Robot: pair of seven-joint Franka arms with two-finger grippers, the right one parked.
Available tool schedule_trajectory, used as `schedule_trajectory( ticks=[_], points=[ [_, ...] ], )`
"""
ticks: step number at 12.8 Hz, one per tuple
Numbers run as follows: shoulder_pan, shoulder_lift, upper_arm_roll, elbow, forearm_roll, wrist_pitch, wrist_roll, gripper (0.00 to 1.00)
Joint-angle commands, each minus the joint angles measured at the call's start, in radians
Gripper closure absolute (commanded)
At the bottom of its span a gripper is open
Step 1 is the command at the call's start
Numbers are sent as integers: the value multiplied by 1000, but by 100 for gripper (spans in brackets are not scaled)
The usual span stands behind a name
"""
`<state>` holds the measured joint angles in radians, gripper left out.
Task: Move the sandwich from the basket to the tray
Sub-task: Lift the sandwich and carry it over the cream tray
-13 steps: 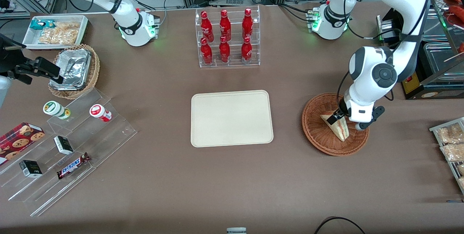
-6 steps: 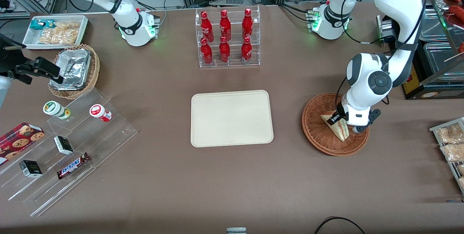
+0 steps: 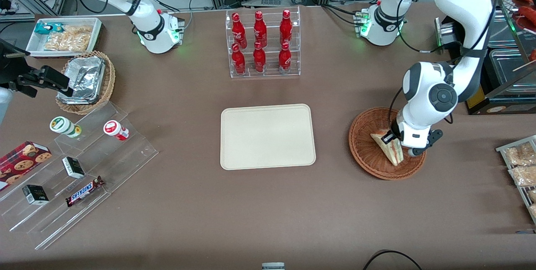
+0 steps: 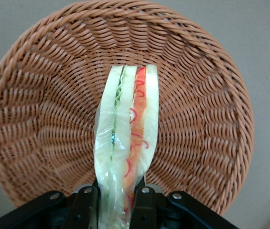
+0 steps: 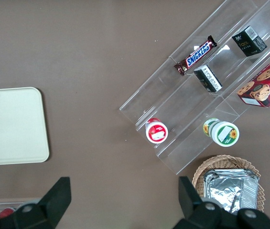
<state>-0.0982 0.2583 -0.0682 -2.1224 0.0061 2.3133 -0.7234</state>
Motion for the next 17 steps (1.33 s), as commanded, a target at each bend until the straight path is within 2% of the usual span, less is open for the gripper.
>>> schedule_trajectory(
  ticks=[1,4,5,8,13,17],
  points=[
    [-29,-16,-16,112,-3,-217,131,96],
    [-98,5,-19,180,-6,-273,376,95],
    [-142,30,-19,200,-8,-273,359,95],
    [-263,110,-18,277,-5,-267,221,97],
    [-443,310,-18,513,-3,-270,-22,100],
    [-532,409,-18,648,-11,-270,-166,100]
  ],
)
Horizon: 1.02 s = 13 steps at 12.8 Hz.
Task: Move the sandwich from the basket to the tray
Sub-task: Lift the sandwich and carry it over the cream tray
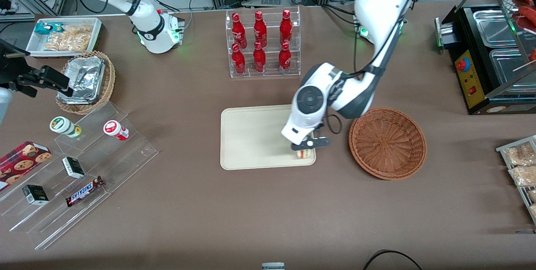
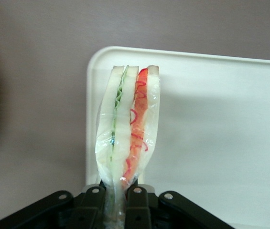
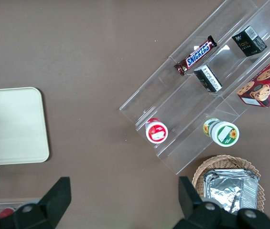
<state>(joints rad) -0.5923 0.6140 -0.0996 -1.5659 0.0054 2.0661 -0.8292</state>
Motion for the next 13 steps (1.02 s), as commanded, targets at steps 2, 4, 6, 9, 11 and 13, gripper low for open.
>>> schedule_trajectory(
  ticks=[2,4,6,9,11,13],
  points=[
    [-69,102,14,162,-12,-21,-126,100],
    [-95,147,14,214,-13,-15,-178,100],
    [-112,170,14,240,-15,-9,-197,100],
    [-126,187,-3,247,-18,22,-211,100],
    [-124,188,-25,245,-19,43,-214,100],
    [-124,202,-28,241,-31,81,-212,98]
  ],
)
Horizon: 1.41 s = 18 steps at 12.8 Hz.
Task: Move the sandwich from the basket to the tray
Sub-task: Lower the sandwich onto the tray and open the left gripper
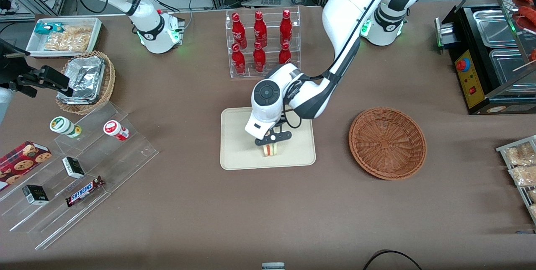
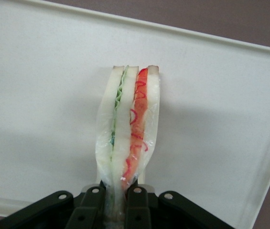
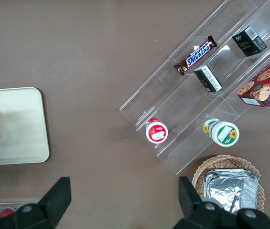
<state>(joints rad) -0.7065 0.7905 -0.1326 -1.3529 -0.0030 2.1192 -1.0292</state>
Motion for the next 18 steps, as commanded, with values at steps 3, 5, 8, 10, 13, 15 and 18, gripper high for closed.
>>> schedule_trajectory(
  ticks=[3,5,8,10,13,15,18],
  points=[
    [-8,27,5,23,-34,51,-2,82],
    [-7,26,5,23,-37,51,-9,0],
    [-5,7,7,24,-64,41,-12,0],
    [-4,-29,10,24,-63,24,-15,0],
    [4,-85,33,18,-46,-59,-9,0],
    [4,-125,76,18,-35,-155,26,0],
    [10,-180,157,-8,-34,-267,54,0]
  ],
)
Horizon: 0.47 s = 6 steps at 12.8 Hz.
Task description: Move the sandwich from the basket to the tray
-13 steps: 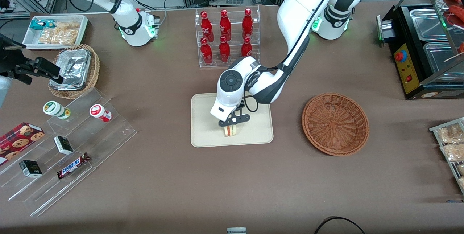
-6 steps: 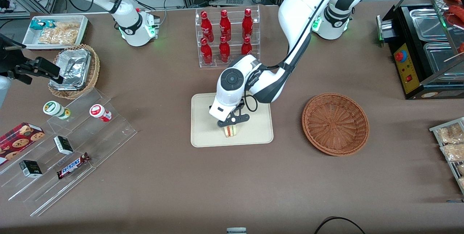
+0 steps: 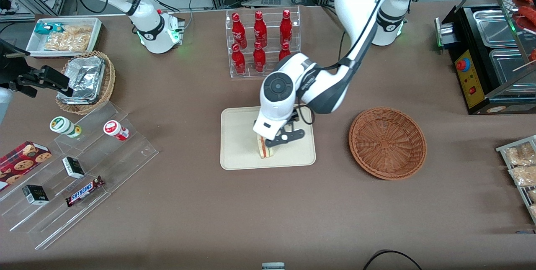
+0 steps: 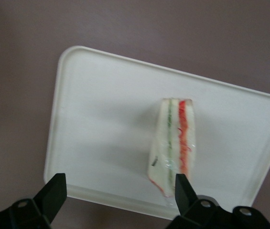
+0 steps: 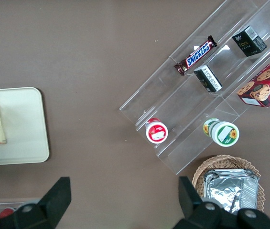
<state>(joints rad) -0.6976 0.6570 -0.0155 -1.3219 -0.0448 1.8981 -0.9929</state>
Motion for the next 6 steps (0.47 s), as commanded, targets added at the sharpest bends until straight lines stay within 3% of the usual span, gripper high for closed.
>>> schedule_trajectory(
  ticks=[1,6],
  points=[
    [18,-60,46,-48,8,-89,20,0],
    [147,-242,48,-253,10,-97,224,0]
  ],
)
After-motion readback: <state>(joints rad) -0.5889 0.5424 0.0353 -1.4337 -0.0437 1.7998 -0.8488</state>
